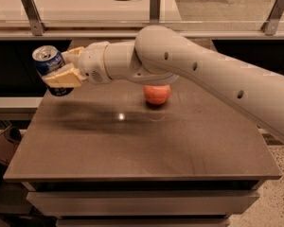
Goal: Pick pepsi can
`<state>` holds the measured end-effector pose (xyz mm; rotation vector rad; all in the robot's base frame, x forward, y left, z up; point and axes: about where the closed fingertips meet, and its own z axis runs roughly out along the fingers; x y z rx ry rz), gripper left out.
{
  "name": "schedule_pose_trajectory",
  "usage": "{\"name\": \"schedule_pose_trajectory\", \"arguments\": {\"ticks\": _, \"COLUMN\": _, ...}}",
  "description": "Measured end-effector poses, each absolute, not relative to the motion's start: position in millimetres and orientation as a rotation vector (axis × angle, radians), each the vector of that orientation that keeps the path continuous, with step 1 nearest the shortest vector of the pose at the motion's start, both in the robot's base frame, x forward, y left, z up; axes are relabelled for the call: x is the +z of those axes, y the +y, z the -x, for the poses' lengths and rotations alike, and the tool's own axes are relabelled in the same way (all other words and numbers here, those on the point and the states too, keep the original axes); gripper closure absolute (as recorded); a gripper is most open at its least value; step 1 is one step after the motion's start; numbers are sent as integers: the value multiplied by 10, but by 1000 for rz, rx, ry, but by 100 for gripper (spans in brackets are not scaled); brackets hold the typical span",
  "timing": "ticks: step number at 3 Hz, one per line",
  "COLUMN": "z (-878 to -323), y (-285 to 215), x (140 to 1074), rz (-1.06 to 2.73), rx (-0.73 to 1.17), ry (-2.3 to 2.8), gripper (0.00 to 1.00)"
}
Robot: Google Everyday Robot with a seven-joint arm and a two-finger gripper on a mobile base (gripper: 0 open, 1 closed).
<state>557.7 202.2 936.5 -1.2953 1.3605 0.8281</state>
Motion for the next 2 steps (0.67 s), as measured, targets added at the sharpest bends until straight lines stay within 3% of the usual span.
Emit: {"name": "schedule_pose_trajectory", "arguments": {"ticks": 2, "z": -5603, "y": 1925, "x": 9769, "rz": 1283, "rx": 781, "ry": 1305, "gripper": 100}}
